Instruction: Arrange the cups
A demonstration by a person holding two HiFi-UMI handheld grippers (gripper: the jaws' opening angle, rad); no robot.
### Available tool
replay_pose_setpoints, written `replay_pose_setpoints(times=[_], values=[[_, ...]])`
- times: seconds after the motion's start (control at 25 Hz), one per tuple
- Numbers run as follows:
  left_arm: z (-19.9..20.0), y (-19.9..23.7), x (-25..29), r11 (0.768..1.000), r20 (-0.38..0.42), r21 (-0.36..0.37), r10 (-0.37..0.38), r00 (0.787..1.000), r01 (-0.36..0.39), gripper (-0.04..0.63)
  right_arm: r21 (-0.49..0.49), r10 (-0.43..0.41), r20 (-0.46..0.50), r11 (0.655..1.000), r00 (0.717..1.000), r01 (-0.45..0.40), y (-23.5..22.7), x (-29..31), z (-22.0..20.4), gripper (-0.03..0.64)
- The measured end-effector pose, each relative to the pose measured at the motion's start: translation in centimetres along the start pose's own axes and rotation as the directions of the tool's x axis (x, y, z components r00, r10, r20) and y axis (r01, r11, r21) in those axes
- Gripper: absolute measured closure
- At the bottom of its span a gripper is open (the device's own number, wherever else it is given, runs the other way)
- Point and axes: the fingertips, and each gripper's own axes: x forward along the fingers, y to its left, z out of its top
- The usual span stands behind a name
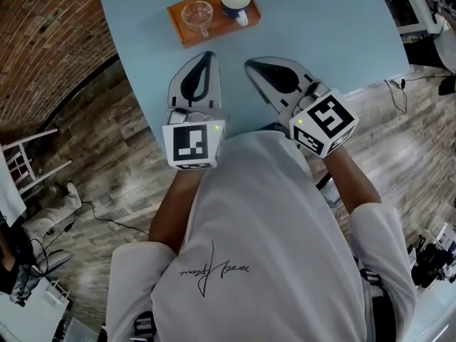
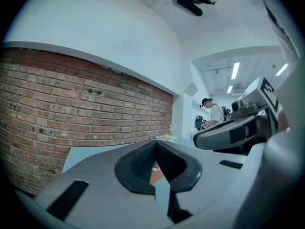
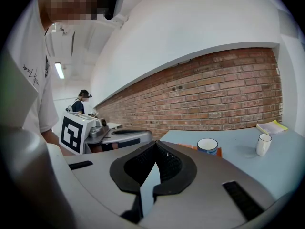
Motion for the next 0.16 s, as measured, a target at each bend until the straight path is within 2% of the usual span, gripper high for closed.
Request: replay_pose_setpoints(times=[0.16], values=[[-0.34, 0.41, -0.04, 0.999, -0.006, -0.032, -0.008, 1.000, 0.008, 0.586, 0.006, -0.013, -0.004, 1.000, 1.000, 0.013, -0.06, 0.06, -0.12, 0.598]])
